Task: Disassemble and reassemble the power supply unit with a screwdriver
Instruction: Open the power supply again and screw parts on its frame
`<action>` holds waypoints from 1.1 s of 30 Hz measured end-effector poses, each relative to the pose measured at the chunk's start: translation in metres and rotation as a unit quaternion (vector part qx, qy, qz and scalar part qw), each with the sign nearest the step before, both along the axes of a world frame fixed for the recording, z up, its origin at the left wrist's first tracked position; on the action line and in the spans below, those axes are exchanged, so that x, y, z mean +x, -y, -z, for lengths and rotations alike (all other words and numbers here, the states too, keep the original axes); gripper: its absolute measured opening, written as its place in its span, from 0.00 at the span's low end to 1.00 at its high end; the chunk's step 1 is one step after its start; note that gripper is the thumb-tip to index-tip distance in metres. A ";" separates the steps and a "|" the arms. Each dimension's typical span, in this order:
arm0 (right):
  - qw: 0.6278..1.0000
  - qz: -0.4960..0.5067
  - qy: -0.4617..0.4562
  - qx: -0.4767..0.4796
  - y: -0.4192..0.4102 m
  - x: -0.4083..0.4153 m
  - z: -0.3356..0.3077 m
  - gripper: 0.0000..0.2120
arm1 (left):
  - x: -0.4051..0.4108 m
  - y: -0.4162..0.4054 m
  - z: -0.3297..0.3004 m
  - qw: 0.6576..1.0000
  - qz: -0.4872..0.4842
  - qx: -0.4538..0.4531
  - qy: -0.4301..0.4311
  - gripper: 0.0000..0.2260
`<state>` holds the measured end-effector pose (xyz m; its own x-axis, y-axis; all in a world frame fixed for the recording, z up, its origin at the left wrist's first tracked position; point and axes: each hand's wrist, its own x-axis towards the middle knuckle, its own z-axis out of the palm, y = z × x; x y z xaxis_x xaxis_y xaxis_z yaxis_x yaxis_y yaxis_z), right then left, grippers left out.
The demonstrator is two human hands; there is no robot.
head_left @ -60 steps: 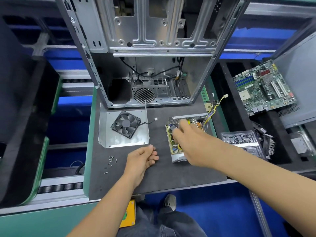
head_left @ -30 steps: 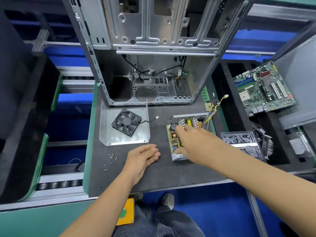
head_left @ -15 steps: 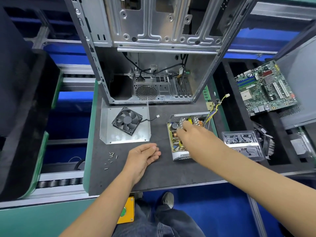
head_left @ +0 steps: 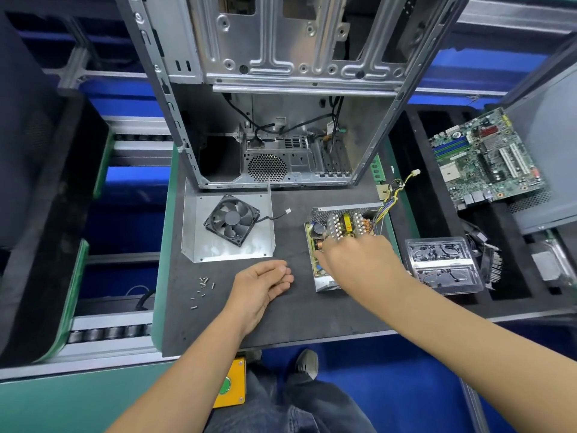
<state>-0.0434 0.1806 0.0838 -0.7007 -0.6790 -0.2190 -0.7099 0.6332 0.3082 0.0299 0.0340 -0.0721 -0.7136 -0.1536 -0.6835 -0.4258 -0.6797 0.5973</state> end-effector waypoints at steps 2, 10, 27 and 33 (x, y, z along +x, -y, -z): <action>0.998 0.044 0.038 -0.014 -0.001 -0.002 -0.002 0.20 | 0.000 0.000 0.000 1.000 -0.001 0.005 0.001 0.05; 0.853 0.236 0.222 -0.410 -0.038 -0.026 0.002 0.07 | 0.002 0.009 0.004 0.998 -0.015 0.061 0.004 0.07; 0.646 0.401 0.310 -0.571 -0.059 -0.005 0.056 0.13 | -0.007 -0.006 -0.020 0.988 -0.061 0.131 -0.048 0.07; 0.644 0.400 0.301 -0.579 -0.059 -0.003 0.060 0.13 | -0.006 -0.005 -0.021 0.987 -0.071 0.139 -0.048 0.07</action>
<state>-0.0468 0.2399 0.0239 -0.9523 -0.1065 -0.2861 0.2158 0.4282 -0.8776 0.0242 0.0394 -0.0507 -0.7614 -0.0735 -0.6441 -0.2646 -0.8718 0.4123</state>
